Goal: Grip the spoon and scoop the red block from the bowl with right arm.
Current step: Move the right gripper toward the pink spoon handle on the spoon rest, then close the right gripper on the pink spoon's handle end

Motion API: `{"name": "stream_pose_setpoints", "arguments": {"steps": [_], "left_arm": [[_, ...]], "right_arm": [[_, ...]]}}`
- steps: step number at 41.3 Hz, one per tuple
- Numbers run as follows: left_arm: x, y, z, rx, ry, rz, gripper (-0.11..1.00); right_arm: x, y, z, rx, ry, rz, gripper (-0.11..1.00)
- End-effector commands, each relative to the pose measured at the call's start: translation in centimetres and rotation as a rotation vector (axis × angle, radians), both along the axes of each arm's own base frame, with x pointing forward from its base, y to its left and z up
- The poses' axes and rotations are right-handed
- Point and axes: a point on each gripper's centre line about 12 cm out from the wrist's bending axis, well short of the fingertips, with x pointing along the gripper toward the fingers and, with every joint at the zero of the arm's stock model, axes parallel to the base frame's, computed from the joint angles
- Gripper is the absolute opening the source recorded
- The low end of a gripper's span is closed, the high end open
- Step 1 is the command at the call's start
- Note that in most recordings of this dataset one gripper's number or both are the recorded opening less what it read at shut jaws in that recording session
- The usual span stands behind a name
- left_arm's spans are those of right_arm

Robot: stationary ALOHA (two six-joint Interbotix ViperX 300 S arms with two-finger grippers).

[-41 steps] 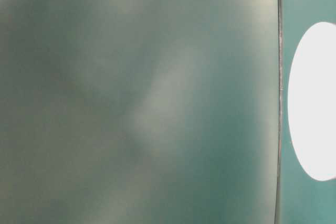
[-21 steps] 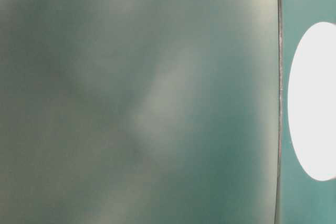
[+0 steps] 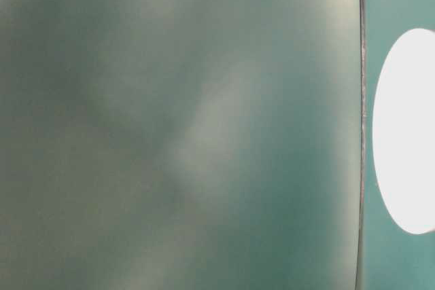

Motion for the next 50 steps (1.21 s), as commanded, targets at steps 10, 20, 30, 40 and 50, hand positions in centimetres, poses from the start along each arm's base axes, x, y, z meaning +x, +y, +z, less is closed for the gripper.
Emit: {"name": "stream_pose_setpoints", "arguments": {"steps": [10, 20, 30, 40, 50], "left_arm": [[0.3, -0.1, 0.3, 0.003, 0.038, -0.003, 0.00], [0.3, 0.5, 0.1, 0.004, 0.058, 0.026, 0.00], [0.2, 0.8, -0.1, 0.016, 0.074, 0.035, 0.00], [0.1, 0.8, -0.4, 0.016, 0.102, 0.035, 0.00], [0.1, 0.8, -0.5, 0.020, 0.105, 0.034, 0.00]], "right_arm": [[0.4, 0.0, 0.8, 0.019, -0.015, -0.003, 0.37], [1.0, 0.0, -0.3, 0.019, 0.026, -0.004, 0.46], [1.4, 0.2, -3.1, 0.028, 0.045, 0.002, 0.46], [1.1, 1.2, -6.7, 0.089, 0.024, 0.018, 0.46], [1.0, 2.4, -9.9, 0.151, 0.071, 0.024, 0.46]]}}
